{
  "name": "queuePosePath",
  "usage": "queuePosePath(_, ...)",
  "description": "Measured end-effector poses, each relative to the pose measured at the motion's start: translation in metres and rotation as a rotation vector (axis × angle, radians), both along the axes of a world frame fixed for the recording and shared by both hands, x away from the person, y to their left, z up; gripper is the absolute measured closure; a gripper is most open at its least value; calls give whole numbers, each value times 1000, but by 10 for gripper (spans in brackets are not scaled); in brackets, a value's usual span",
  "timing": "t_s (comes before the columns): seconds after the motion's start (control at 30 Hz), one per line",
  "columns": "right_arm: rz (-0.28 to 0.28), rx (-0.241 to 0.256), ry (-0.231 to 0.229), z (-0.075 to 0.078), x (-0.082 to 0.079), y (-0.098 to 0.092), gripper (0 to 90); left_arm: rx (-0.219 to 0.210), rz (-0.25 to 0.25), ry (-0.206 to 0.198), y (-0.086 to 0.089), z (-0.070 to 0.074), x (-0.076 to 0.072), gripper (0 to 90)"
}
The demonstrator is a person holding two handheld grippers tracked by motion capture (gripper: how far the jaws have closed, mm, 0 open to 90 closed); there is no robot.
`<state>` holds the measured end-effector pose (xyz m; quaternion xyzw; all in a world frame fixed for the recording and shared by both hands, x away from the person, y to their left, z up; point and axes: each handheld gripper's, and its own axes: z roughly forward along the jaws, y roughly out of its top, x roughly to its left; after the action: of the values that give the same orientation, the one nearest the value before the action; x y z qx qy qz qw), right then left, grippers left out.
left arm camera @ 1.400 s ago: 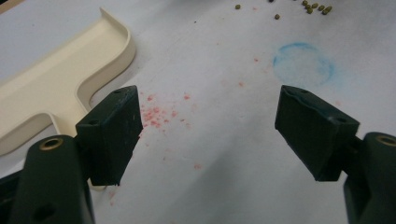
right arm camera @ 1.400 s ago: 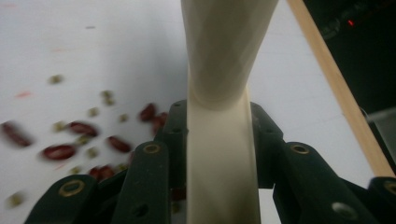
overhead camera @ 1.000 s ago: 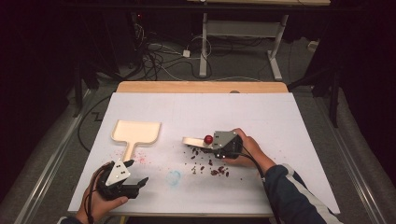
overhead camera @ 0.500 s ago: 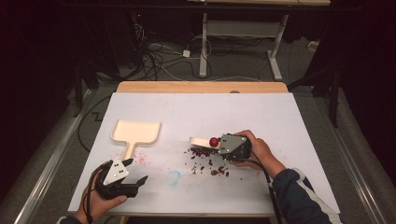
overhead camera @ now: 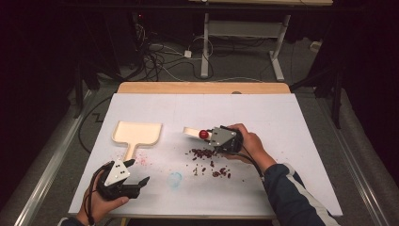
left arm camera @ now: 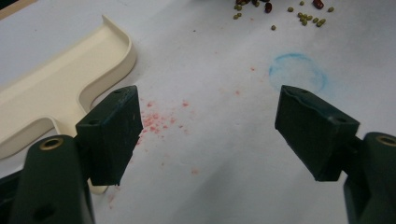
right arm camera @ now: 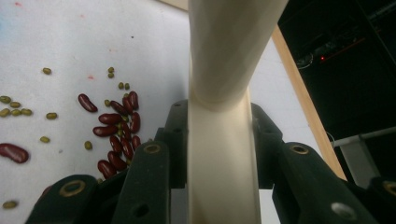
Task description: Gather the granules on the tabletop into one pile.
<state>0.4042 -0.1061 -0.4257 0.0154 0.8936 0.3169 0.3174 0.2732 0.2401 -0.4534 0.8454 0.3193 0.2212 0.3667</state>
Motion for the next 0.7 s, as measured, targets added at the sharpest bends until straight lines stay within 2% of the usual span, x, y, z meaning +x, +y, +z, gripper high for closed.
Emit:
queuePosePath(0.1, 22, -79, -55, -8, -2, 12, 677, 1, 1, 2, 0, 0, 0, 221)
queuePosePath(0.27, 65, -105, -42, -19, -13, 19, 677, -7, 2, 8, 0, -1, 0, 220)
queuePosePath(0.43, 79, -30, 10, -27, -24, 7, 675, -7, 3, 8, 0, -1, 0, 220)
queuePosePath(0.47, 79, -30, 10, -27, -24, 7, 675, -7, 3, 8, 0, -1, 0, 221)
queuePosePath(0.5, 95, 2, 39, -28, -29, 2, 675, -6, 4, 9, -1, -1, 0, 221)
queuePosePath(0.57, 96, 6, 39, -28, -32, -1, 674, -4, 5, 10, -1, 0, 0, 220)
queuePosePath(0.6, 127, 7, 55, -27, -37, -5, 675, -7, 6, 9, -2, 0, 0, 220)
queuePosePath(0.67, 135, 5, 59, -25, -40, -7, 674, -4, 6, 5, -2, 1, 0, 220)
queuePosePath(0.7, 160, 5, 71, -23, -45, -11, 675, -8, 5, 4, -2, 1, -1, 221)
